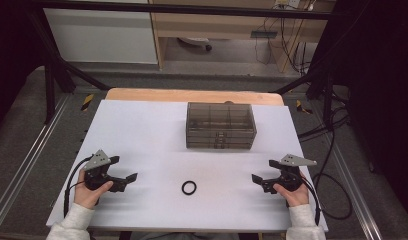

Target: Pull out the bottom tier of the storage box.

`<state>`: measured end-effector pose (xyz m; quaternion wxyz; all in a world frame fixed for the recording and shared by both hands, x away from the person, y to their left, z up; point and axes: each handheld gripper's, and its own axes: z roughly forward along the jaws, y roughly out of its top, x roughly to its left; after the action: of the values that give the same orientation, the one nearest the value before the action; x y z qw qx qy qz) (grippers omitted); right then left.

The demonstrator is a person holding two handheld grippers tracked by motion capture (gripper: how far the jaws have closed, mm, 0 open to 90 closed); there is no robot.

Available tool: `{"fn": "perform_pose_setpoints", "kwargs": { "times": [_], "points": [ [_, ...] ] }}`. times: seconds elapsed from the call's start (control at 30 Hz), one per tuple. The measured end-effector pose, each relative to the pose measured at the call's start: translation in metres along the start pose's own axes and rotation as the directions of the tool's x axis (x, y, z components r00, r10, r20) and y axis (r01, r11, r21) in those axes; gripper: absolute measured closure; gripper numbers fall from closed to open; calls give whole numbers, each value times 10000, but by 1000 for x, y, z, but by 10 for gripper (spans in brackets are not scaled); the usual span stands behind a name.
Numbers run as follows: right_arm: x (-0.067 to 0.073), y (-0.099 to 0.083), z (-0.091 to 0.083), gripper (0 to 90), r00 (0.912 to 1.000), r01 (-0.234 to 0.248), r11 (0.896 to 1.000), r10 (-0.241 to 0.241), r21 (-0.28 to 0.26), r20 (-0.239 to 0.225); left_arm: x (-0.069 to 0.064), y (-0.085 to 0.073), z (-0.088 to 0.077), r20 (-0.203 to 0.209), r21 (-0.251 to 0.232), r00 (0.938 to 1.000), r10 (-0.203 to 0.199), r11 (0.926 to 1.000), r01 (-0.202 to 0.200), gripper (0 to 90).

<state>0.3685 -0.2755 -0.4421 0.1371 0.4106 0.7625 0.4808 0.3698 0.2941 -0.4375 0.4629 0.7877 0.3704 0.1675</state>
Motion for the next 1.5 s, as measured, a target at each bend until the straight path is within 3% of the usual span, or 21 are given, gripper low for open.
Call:
{"fn": "perform_pose_setpoints", "kwargs": {
  "times": [0.7,1.5],
  "points": [
    [2,3,-2,18,9999,33,9999,-30,-164,169,0,-1,1,-53,22,10000,-28,10000,29,0],
    [17,17,6,22,9950,825,9965,-830,106,556,1,-2,1,-99,93,9999,-64,9999,65,0]
  ]
}}
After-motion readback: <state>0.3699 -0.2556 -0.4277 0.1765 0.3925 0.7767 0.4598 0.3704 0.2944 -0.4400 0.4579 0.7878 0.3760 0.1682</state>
